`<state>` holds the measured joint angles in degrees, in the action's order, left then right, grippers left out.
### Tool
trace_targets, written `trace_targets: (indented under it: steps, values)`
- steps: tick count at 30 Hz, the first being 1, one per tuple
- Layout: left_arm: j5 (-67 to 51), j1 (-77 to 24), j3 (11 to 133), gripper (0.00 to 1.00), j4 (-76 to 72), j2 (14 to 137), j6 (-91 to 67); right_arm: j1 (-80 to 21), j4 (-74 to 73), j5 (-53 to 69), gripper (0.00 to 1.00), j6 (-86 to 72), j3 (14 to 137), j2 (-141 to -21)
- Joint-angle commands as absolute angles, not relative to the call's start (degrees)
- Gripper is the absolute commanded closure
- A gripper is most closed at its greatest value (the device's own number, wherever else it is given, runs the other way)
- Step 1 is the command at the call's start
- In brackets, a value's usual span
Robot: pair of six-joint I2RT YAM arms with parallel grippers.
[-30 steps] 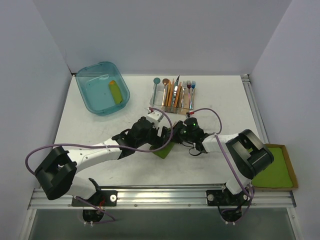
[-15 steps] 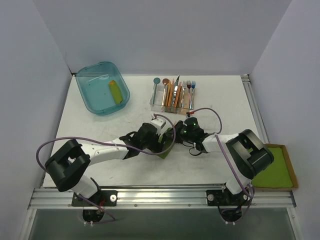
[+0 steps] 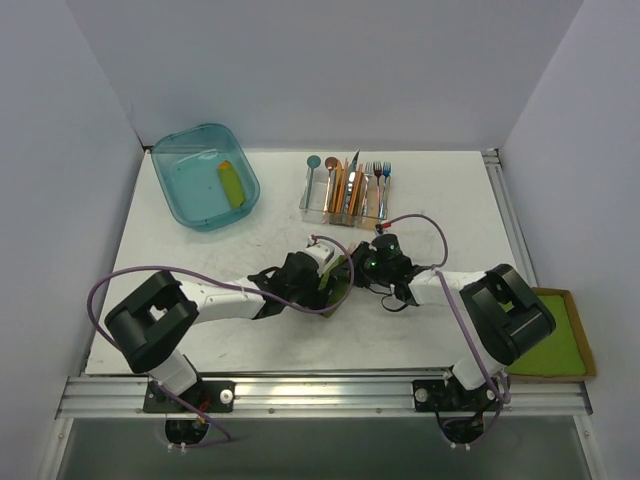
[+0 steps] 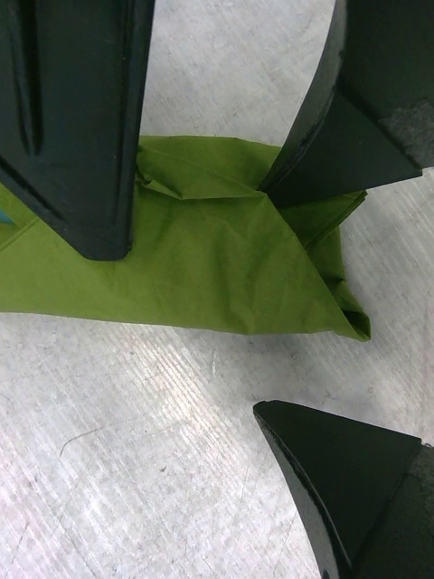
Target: Place the utensils on the paper napkin and roll it up
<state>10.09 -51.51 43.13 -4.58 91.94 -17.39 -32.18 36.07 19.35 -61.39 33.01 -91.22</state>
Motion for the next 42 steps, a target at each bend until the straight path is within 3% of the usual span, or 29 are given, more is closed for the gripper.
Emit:
trace_targets:
  steps: [1, 42]
  values:
    - [10.8, -52.3, 43.2, 0.03, -7.1, 92.6, -17.8, -31.7, 34.1, 18.5, 1.0, -59.7, 34.3, -88.1]
    - [7.7, -52.4, 44.3, 0.01, -5.3, 92.1, -16.5, -29.0, 27.2, 15.6, 1.0, -53.3, 26.6, -82.2]
